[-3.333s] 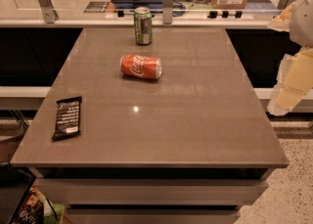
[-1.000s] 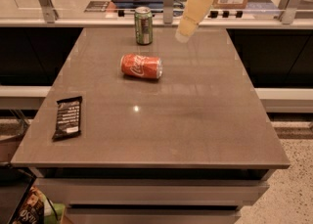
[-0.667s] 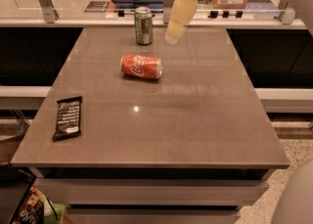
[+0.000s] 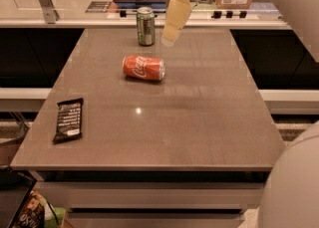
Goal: Place coke can upright
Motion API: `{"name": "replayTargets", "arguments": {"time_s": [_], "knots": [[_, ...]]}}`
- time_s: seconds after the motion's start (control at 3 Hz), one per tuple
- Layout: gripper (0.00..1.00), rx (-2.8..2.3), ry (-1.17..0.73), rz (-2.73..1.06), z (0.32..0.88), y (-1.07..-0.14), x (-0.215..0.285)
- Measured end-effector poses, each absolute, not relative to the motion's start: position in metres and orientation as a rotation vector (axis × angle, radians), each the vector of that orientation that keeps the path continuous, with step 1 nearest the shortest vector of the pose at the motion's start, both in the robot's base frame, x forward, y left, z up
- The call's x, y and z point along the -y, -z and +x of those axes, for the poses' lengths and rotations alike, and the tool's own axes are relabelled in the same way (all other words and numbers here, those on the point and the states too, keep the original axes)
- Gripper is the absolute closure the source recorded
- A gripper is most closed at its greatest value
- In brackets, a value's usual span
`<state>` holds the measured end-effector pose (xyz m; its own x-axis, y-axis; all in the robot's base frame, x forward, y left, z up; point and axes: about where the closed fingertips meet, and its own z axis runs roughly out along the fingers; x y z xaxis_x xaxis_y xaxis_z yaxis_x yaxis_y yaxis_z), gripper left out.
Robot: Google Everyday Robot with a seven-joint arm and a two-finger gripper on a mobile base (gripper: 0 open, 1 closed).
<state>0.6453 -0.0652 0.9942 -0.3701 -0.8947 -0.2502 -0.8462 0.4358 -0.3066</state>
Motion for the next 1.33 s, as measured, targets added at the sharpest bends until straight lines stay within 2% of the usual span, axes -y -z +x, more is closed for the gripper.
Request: {"name": "replayTargets", "arguments": {"time_s": [0.33,1.33], "knots": [[0.00,-2.301,0.169,-1.500,0.652,-0.999,0.064],[0.00,-2.262,-0.090,-1.694,0.667,-0.924,-0.009]]}}
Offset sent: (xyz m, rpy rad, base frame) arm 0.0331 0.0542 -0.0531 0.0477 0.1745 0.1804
